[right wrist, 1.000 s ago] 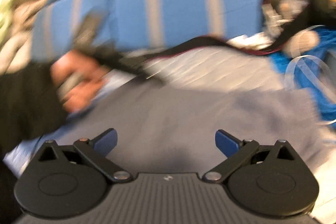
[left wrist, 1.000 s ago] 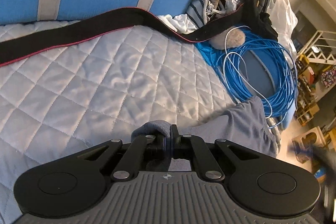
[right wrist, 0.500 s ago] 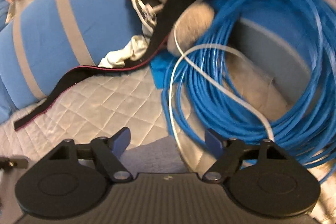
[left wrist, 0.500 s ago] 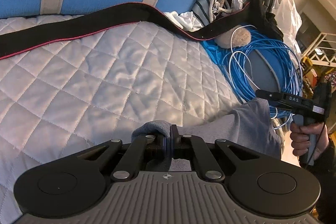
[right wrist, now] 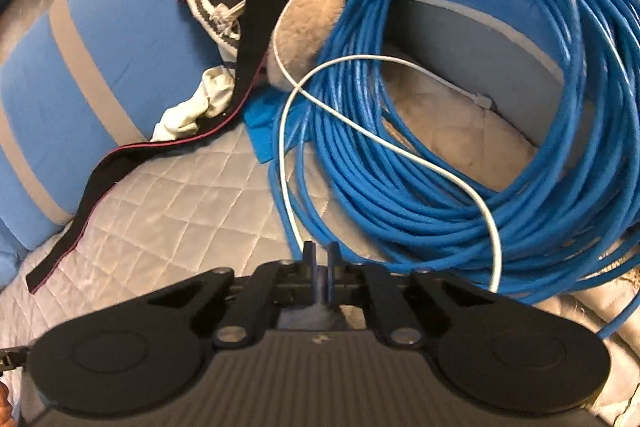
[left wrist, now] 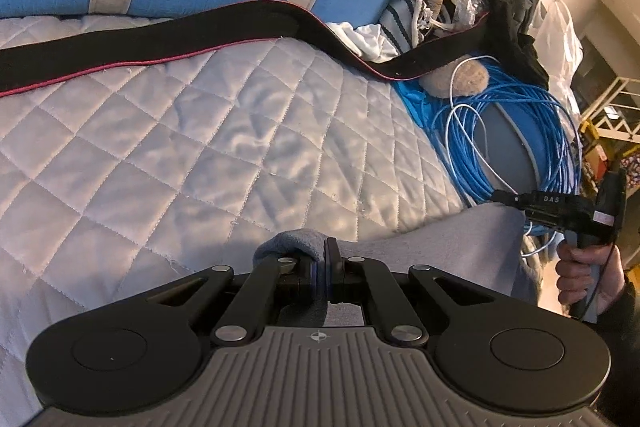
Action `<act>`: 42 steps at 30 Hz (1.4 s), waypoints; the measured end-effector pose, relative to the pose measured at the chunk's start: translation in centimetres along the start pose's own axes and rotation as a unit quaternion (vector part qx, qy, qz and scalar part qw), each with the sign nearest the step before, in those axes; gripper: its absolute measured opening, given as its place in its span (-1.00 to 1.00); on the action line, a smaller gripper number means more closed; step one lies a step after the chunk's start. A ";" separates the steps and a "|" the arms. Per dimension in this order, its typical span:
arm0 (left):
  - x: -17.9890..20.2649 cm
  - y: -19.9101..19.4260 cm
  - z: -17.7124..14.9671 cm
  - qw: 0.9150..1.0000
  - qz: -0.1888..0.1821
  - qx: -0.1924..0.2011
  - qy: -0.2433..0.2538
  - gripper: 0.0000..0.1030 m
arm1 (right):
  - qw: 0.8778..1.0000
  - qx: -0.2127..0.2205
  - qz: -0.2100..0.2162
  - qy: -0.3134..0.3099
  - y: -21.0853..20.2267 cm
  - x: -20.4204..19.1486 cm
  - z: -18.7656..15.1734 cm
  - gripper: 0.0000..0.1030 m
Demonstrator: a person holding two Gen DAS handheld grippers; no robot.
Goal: Fold clothes
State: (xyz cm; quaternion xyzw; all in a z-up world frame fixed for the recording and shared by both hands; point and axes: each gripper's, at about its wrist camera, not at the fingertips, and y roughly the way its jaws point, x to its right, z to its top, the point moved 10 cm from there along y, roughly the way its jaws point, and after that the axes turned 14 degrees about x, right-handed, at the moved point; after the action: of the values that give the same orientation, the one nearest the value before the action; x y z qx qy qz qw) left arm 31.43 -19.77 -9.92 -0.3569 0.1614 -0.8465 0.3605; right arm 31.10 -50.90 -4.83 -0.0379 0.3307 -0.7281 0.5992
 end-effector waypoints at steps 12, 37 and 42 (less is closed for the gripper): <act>1.2 -1.3 0.4 1.000 0.004 0.020 0.011 -0.92 | 0.991 0.030 0.025 -0.125 -7.1 -6.1 -0.4 0.72; 12.3 -7.6 -8.3 0.924 -0.069 0.026 0.375 -0.63 | 0.941 -0.011 0.134 -0.311 -12.9 -20.9 -24.2 0.99; 10.6 -6.9 -7.6 0.944 -0.076 0.026 0.321 -0.19 | 0.942 -0.010 0.132 -0.308 -13.1 -20.9 -24.3 1.00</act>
State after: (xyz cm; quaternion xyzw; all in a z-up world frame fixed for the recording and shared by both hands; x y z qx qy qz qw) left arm 17.40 -22.58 -6.39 -0.0681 0.2194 -0.9448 0.2335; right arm 14.90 -20.71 -9.72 -0.2220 0.1394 -0.5921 0.7620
